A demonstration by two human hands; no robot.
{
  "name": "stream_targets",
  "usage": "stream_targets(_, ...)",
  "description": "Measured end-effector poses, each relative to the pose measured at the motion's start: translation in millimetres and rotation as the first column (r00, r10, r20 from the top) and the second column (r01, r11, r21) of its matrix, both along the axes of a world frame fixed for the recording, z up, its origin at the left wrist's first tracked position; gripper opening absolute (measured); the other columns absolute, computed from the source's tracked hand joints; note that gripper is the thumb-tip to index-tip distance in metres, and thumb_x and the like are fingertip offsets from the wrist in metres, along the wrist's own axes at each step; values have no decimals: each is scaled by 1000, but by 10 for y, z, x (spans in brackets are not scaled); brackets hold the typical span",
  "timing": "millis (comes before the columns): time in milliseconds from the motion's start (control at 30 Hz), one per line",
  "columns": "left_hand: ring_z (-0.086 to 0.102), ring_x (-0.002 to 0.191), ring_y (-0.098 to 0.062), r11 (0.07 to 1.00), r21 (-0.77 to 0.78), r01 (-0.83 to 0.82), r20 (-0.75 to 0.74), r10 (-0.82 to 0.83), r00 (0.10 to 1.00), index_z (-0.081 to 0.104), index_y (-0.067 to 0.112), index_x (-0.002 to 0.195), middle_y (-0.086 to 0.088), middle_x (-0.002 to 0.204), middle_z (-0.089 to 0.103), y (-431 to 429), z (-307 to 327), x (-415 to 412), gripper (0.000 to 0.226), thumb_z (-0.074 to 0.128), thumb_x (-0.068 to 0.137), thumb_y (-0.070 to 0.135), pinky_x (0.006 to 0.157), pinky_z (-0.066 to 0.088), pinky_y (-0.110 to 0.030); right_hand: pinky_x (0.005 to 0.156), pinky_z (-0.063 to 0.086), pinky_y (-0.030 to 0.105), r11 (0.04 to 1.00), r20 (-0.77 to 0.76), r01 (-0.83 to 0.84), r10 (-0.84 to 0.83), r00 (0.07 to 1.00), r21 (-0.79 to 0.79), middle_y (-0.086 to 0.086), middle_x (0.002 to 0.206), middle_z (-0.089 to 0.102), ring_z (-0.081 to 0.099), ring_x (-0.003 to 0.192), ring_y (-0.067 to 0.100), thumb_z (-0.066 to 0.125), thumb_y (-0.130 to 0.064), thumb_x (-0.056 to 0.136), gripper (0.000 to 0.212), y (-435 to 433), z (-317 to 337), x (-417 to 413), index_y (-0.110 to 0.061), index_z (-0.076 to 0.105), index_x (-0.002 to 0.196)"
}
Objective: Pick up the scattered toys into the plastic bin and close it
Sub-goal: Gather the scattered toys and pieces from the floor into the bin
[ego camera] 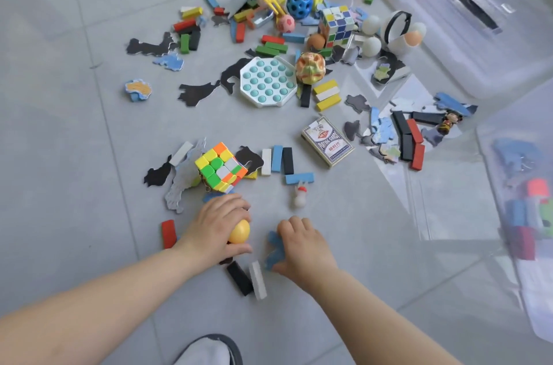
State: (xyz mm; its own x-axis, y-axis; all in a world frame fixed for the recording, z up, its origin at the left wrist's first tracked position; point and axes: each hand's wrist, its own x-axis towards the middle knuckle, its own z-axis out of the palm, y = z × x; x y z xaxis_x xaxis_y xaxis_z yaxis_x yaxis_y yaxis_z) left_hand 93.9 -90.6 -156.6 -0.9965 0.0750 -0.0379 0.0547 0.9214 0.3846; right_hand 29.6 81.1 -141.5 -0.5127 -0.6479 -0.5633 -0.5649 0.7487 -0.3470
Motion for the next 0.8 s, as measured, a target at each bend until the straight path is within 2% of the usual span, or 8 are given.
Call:
stream_targets(67,44,89,-8,983,130,-131,-18,134,991,42,29,83,3,86,66,-50,87,-8,37,55,59,54,69,39,-20,87,34,30,1000,13,21,-21,1000,-13,9,127,42,38,116,25,59,-33,85,48,0,-17,-4,-9,40,121)
stream_targets(167,42,85,0,892,287,-348,121,326,937,42,33,90,29,77,48,-137,213,79,40,35,56,53,63,33,-5,73,28,26,996,86,83,-80,993,-30,9,116,47,40,101,24,60,-32,85,33,-2,34,-11,-14,41,105)
stream_targets(267,45,84,-2,965,172,-198,137,176,975,44,33,87,23,74,52,-182,225,301,34,32,58,44,57,35,-9,56,30,25,962,201,266,-251,947,-52,2,83,41,38,82,23,56,-21,86,29,22,10,-47,-24,29,76)
stream_targets(333,49,77,-2,999,18,-36,108,34,994,43,31,81,14,87,47,-128,204,455,20,38,63,36,49,40,-11,53,38,22,864,397,499,-437,807,-63,-3,76,39,45,69,22,54,-17,87,19,20,20,-60,-24,36,89)
stream_targets(433,54,51,5,993,-64,96,179,-83,980,51,39,79,16,67,55,19,219,543,34,66,49,47,34,36,-11,46,40,18,789,560,614,-500,660,-20,-2,78,44,45,54,11,54,-17,88,23,19,75,20,-19,40,107)
stream_targets(500,55,43,-1,972,-136,190,259,-150,954,66,36,69,16,55,57,121,228,534,51,82,24,52,34,32,-9,53,41,23,829,524,555,-445,727,-67,-3,71,41,41,56,12,55,-18,86,13,13,50,181,-20,42,84)
stream_targets(567,53,40,-2,946,-223,236,307,-162,938,67,34,57,15,51,56,182,208,511,54,82,11,56,34,28,-10,56,37,26,863,467,500,-413,782,-75,-6,64,36,38,59,15,56,-19,83,29,-3,12,351,-26,33,68)
stream_targets(800,48,34,-3,948,-258,188,386,-77,919,58,26,41,13,52,53,184,228,447,49,82,13,58,34,22,-12,55,27,30,972,160,236,-236,959,19,11,101,59,45,82,29,48,-27,89,24,-69,42,575,-17,26,91)
